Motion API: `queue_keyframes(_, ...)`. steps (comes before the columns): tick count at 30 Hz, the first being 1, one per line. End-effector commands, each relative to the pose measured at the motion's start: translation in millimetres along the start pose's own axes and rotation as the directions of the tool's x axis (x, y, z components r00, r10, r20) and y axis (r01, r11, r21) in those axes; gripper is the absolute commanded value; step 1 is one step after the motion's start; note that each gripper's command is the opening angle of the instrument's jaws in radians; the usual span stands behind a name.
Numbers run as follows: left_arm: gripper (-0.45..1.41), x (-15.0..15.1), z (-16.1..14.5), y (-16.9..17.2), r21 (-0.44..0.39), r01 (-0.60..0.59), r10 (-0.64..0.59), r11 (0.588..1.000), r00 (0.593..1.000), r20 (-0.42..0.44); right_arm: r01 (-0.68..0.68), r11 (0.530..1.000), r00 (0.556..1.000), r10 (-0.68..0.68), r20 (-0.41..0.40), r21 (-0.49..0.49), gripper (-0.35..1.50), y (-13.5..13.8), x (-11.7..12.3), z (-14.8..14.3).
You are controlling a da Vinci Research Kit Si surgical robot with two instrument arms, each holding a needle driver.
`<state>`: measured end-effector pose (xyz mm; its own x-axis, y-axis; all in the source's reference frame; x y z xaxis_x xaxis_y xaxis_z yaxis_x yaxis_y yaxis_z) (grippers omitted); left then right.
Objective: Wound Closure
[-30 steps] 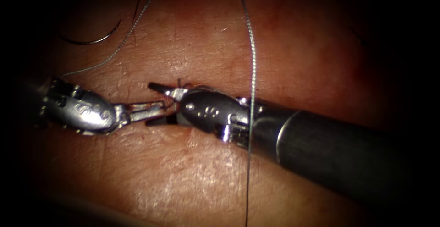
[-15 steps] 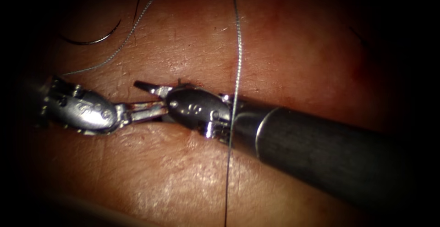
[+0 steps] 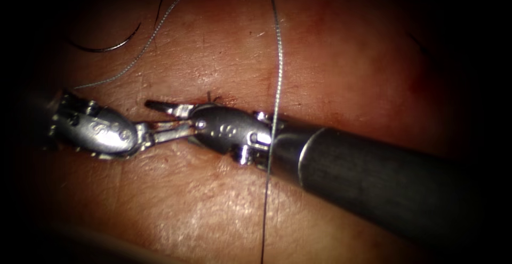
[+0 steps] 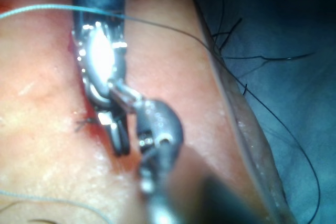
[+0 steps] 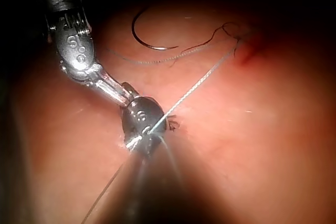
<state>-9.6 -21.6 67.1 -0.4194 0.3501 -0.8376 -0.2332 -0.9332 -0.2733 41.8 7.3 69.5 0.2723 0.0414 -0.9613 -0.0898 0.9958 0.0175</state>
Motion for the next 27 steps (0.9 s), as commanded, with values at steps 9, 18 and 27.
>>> queue_keyframes(9, -0.45, -0.8, 0.0, 0.7, -0.005, 0.002, -0.002, 1.0, 1.0, 0.002, -0.002, 0.999, 0.999, 0.0, 0.04, 0.052, -0.35, -0.6, -0.4, 0.4)
queue_keyframes(18, -0.45, -0.3, -4.9, -1.7, 0.016, 0.017, -0.017, 1.0, 1.0, -0.016, -0.094, 0.995, 0.996, 0.094, -0.003, -0.036, 1.48, -3.1, -1.1, -5.5)
queue_keyframes(27, -0.45, -2.0, -10.8, -3.2, 0.062, 0.028, -0.027, 0.998, 1.0, -0.01, -0.101, 0.994, 0.995, 0.102, 0.013, -0.049, 1.48, -5.3, -1.5, -13.2)
